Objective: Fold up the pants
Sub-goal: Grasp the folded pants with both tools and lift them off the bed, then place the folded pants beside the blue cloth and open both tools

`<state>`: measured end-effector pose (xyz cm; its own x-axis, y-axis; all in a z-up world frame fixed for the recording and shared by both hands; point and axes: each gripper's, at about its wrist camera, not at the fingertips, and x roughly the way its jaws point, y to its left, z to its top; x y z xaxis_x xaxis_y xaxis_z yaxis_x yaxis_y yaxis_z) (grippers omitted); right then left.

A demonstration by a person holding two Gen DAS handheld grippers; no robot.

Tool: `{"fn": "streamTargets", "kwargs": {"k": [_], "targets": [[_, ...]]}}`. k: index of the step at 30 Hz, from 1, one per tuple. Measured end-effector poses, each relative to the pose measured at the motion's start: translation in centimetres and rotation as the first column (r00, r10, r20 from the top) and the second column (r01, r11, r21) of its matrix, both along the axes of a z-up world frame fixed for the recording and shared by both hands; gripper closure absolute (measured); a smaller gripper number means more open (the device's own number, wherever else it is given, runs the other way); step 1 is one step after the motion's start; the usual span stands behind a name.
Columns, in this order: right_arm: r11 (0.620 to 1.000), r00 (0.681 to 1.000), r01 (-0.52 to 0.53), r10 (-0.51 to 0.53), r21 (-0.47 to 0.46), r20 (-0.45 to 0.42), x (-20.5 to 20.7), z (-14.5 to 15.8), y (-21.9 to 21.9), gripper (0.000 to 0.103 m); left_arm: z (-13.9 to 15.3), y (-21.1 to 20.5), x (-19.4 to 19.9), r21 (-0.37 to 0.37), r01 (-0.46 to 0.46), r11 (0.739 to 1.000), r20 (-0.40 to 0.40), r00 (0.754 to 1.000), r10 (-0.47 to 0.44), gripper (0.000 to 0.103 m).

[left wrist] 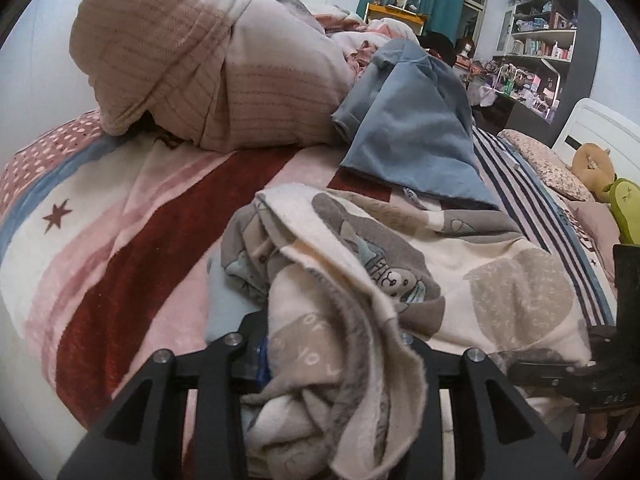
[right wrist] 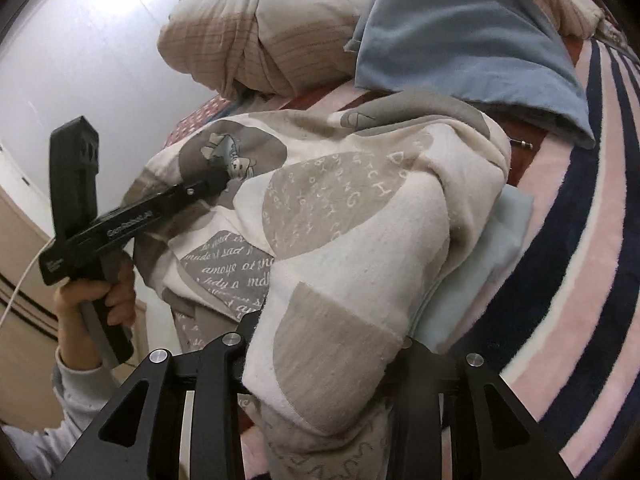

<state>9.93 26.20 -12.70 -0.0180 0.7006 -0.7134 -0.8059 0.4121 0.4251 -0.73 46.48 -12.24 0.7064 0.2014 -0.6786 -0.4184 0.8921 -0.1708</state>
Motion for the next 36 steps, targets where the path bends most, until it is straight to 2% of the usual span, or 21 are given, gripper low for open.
{"fn": "streamTargets", "kwargs": {"k": [3, 6, 9, 13, 14, 16, 19, 20, 24, 26, 30, 32, 36], "targets": [[1.0, 0.999, 0.004, -0.004, -0.002, -0.033, 0.5, 0.1, 0.1, 0.075, 0.0, 0.1, -0.1, -0.01, -0.003, 1.0, 0.004, 1.0, 0.003, 0.07], [1.0, 1.0, 0.002, -0.002, -0.001, -0.023, 0.3, 0.0, 0.2, 0.075, 0.1, 0.1, -0.2, -0.017, -0.005, 1.0, 0.007, 1.0, 0.005, 0.069], [1.0, 1.0, -0.001, 0.001, 0.006, -0.022, 0.1, 0.0, -0.2, 0.074, 0.2, 0.1, -0.3, -0.021, -0.019, 1.0, 0.004, 1.0, 0.019, 0.064], [1.0, 0.998, 0.004, -0.004, 0.006, -0.068, 0.5, 0.5, -0.8, 0.068, 0.7, -0.1, -1.0, -0.006, -0.072, 0.997, -0.002, 0.997, 0.072, 0.045], [1.0, 0.998, 0.007, -0.006, 0.004, -0.068, 0.4, 0.7, -1.2, 0.065, 1.0, -0.2, -1.2, 0.008, -0.088, 0.996, -0.004, 0.996, 0.088, 0.036], [1.0, 0.999, 0.016, -0.017, -0.013, -0.041, 0.0, 1.3, -2.1, 0.055, 1.7, -0.8, -1.9, 0.06, -0.13, 0.99, -0.005, 0.991, 0.13, 0.026], [1.0, 1.0, 0.008, -0.009, -0.021, -0.017, -0.6, 1.9, -3.5, 0.055, 2.8, -2.0, -2.9, 0.099, -0.14, 0.985, 0.006, 0.99, 0.14, 0.022], [1.0, 1.0, 0.008, -0.008, -0.022, -0.01, -0.8, 2.1, -4.0, 0.052, 3.3, -2.6, -3.2, 0.106, -0.137, 0.985, 0.015, 0.991, 0.136, 0.018], [0.999, 0.999, 0.038, -0.038, -0.03, -0.001, -1.0, 2.6, -7.0, 0.043, 4.8, -5.3, -3.8, 0.112, -0.11, 0.988, 0.044, 0.993, 0.105, 0.015], [0.998, 0.998, 0.056, -0.056, -0.039, -0.01, -1.0, 2.7, -8.6, 0.039, 5.4, -7.3, -3.7, 0.115, -0.096, 0.989, 0.056, 0.994, 0.09, 0.005], [0.994, 0.995, 0.095, -0.096, -0.058, -0.012, -1.1, 3.0, -12.8, 0.035, 6.4, -11.2, -2.7, 0.106, -0.028, 0.994, 0.083, 0.996, 0.019, 0.004], [0.99, 0.992, 0.124, -0.124, -0.062, -0.001, -1.3, 3.5, -15.2, 0.027, 6.8, -13.6, -2.2, 0.085, 0.024, 0.996, 0.094, 0.995, -0.032, 0.004], [0.98, 0.982, 0.189, -0.188, -0.062, 0.021, -1.5, 4.7, -19.8, 0.02, 8.1, -19.0, -1.1, 0.078, 0.118, 0.99, 0.14, 0.982, -0.128, 0.004]]}}
